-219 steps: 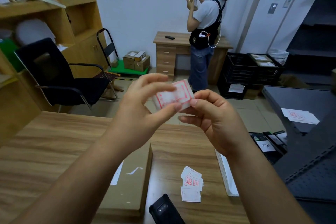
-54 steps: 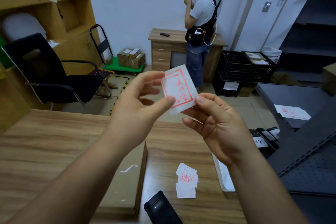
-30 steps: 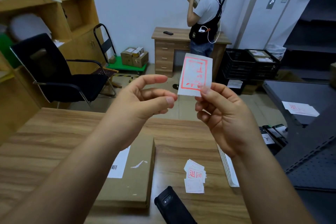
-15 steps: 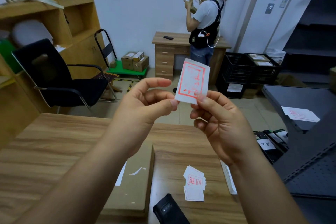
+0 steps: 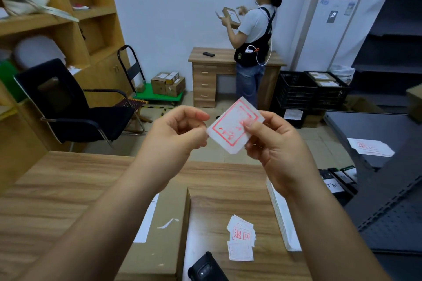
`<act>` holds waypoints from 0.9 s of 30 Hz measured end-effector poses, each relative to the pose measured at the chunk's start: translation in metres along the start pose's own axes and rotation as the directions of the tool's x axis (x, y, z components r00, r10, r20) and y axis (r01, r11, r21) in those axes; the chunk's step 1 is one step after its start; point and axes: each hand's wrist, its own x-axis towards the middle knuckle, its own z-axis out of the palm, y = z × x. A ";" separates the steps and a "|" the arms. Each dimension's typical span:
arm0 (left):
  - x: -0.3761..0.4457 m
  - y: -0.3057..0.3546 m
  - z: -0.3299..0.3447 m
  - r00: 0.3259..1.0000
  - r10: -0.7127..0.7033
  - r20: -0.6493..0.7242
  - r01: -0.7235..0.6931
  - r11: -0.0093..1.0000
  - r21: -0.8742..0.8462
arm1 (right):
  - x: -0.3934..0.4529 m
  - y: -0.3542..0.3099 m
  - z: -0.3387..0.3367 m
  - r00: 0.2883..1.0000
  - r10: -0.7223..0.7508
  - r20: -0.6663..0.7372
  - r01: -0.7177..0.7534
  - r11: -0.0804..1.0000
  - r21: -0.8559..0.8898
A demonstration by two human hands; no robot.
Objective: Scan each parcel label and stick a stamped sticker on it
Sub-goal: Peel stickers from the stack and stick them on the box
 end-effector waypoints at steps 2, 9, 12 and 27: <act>-0.001 0.001 0.002 0.999 -0.044 -0.012 0.043 0.995 -0.086 | 0.001 -0.001 -0.001 1.000 0.000 -0.020 0.001 1.000 0.030; -0.002 0.005 0.013 0.996 -0.064 -0.054 0.048 0.965 -0.259 | 0.000 -0.006 -0.004 0.998 0.009 0.062 -0.016 0.994 0.113; -0.003 0.009 0.013 0.985 -0.079 -0.153 0.025 0.945 -0.328 | -0.002 -0.005 -0.007 0.988 0.030 0.152 -0.053 0.988 0.148; -0.013 0.011 0.019 0.972 0.048 -0.231 -0.086 0.984 -0.156 | -0.012 -0.010 -0.003 0.991 -0.011 0.135 0.023 0.996 -0.089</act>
